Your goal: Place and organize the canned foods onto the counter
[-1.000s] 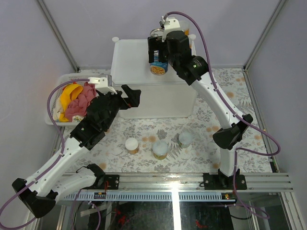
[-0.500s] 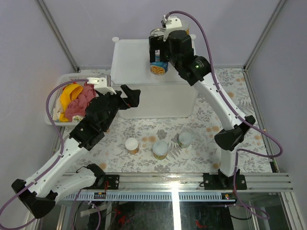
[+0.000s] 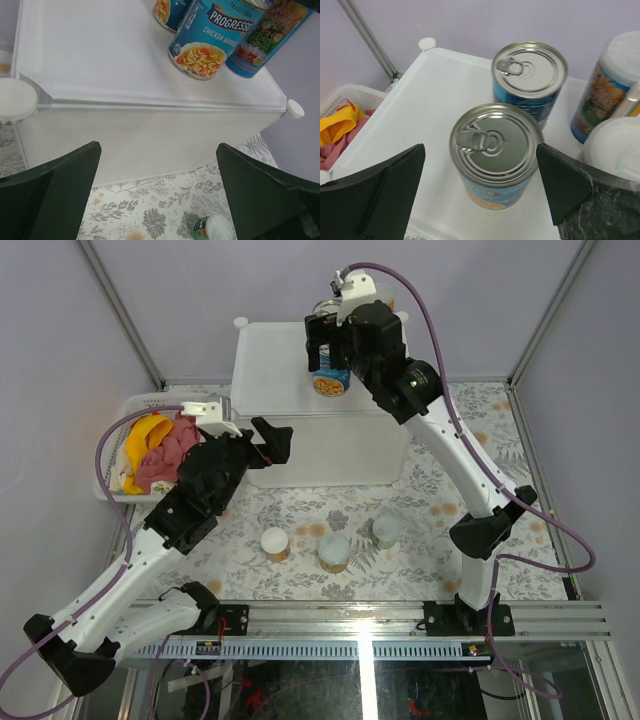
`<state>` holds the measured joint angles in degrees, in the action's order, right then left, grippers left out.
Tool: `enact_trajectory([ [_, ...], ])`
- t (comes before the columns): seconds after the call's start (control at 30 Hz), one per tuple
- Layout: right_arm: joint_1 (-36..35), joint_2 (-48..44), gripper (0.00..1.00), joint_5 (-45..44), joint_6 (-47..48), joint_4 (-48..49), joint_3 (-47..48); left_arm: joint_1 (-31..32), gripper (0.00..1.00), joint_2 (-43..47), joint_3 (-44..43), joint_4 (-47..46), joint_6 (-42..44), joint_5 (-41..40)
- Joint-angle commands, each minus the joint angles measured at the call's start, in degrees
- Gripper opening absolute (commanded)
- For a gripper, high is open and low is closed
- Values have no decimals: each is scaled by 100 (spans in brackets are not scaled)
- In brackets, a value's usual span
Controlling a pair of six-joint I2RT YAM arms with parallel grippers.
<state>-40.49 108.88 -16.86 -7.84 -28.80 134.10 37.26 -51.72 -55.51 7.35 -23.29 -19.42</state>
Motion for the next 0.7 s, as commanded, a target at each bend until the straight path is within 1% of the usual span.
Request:
enact_trajectory([
  [0.0, -363, -409, 100, -43, 342, 327, 220, 27, 100, 177, 8, -147, 71, -66],
  [0.13, -720, -777, 99, -226, 513, 353, -116, 27, 100, 326, 114, -91, 88, 78],
  [0.3, -1149, -1706, 97, -480, 499, 634, -1394, 28, 100, 499, 271, 42, 73, 458],
  [0.4, -1440, -2245, 96, -788, 435, 705, -2153, 27, 100, 642, 393, 89, 61, 673],
  [0.53, -1761, -2988, 94, -1208, -3, 640, -3256, 27, 100, 763, 512, 155, 64, 995],
  [0.67, -1999, -3723, 93, -1679, -723, 440, -4483, 27, 100, 832, 636, 209, 64, 1309],
])
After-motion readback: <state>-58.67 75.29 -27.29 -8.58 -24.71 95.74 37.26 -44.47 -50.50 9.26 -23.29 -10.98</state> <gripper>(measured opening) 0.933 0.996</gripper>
